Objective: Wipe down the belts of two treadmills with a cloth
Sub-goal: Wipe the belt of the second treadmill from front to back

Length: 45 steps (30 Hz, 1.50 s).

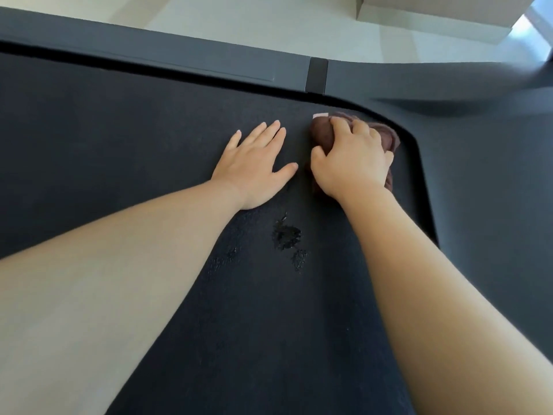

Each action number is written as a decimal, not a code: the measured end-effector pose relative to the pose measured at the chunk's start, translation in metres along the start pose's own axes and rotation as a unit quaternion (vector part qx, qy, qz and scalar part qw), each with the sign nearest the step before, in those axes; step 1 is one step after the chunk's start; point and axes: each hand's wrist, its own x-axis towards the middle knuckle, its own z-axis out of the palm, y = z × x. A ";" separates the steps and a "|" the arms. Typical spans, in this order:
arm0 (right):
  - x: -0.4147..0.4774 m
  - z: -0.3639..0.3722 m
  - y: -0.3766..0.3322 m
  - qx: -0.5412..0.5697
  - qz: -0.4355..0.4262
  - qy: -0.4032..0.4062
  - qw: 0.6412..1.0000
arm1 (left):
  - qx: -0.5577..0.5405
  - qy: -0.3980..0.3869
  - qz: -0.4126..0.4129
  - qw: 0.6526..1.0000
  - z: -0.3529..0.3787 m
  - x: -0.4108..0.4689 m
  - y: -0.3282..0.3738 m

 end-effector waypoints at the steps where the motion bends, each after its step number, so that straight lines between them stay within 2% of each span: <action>1: -0.014 0.000 -0.001 0.001 0.001 0.000 1.000 | -0.007 -0.001 0.000 1.000 0.000 0.000 0.000; 7: -0.111 -0.002 -0.004 0.023 0.018 0.016 0.999 | -0.049 0.023 0.012 0.998 -0.003 -0.016 0.003; 13: -0.167 0.001 -0.014 0.032 0.032 0.015 0.999 | -0.033 -0.007 0.052 0.998 -0.008 -0.082 -0.017; 20: -0.133 0.010 -0.027 0.020 0.039 0.040 0.998 | -0.010 -0.019 0.078 0.997 -0.017 -0.063 -0.045; 27: -0.074 0.016 -0.042 0.008 0.028 0.026 0.999 | -0.007 -0.010 0.034 0.999 -0.013 -0.024 -0.055; 45: 0.054 0.026 -0.059 0.010 0.027 0.023 0.999 | -0.021 -0.002 0.035 0.999 -0.012 -0.024 -0.055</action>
